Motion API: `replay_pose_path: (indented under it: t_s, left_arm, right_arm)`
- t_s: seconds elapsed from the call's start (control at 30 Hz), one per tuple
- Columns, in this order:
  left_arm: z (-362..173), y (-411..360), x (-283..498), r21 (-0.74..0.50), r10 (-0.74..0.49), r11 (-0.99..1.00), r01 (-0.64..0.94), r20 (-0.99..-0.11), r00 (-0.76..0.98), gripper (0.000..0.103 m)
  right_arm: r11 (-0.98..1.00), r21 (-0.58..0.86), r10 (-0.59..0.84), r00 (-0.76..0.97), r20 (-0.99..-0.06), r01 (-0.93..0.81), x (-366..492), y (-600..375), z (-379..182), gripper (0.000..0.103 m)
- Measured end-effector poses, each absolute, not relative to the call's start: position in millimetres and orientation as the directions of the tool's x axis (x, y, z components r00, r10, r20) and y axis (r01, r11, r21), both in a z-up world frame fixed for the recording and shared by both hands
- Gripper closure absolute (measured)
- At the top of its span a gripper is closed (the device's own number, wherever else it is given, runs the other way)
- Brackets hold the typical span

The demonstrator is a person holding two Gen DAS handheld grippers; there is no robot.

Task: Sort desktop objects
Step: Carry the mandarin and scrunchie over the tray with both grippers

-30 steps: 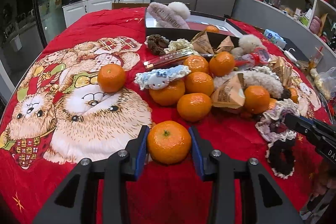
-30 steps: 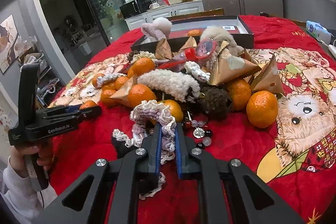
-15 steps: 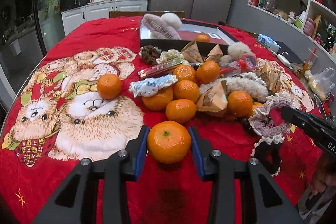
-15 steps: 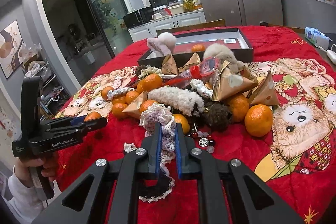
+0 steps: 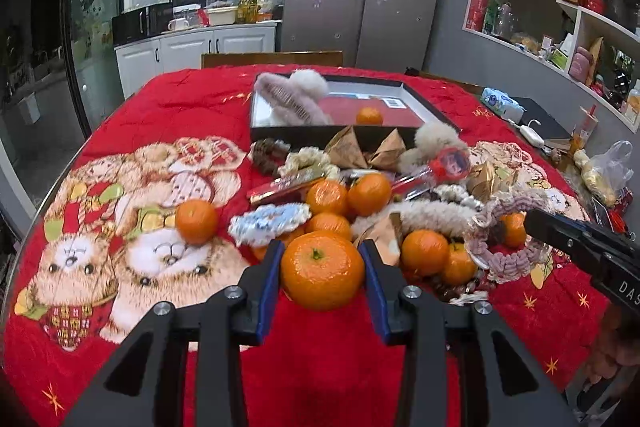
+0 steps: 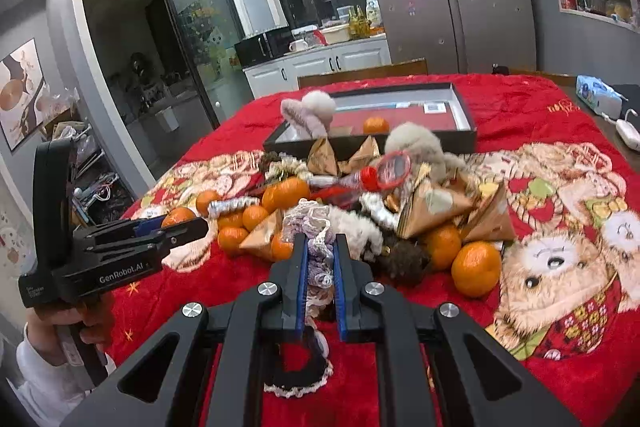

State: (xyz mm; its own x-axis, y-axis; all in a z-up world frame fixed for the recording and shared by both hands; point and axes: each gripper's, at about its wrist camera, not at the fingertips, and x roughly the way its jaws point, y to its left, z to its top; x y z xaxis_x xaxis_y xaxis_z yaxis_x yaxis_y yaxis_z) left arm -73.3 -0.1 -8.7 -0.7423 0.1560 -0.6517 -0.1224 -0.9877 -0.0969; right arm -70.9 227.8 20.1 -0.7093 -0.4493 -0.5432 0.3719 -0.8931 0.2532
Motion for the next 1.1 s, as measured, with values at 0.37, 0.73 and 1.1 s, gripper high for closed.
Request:
replay_pose_path:
  t_s: [0.37,0.73,1.1]
  left_arm:
    - [12,27,-97,-0.092,0.196,-0.98,-0.178,-0.624,-0.756,0.064]
    - [28,55,-145,-0.053,0.22,-0.97,-0.238,-0.611,-0.76,0.064]
    - [36,69,-212,-0.08,0.268,-0.956,-0.283,-0.638,-0.722,0.064]
  right_arm:
    - [-0.885,0.255,-0.466,-0.732,-0.496,0.39,-92,227,46,0.09]
    - [-0.871,0.294,-0.49,-0.726,-0.482,0.393,-137,236,60,0.09]
    - [-0.846,0.371,-0.525,-0.717,-0.459,0.382,-203,257,79,0.09]
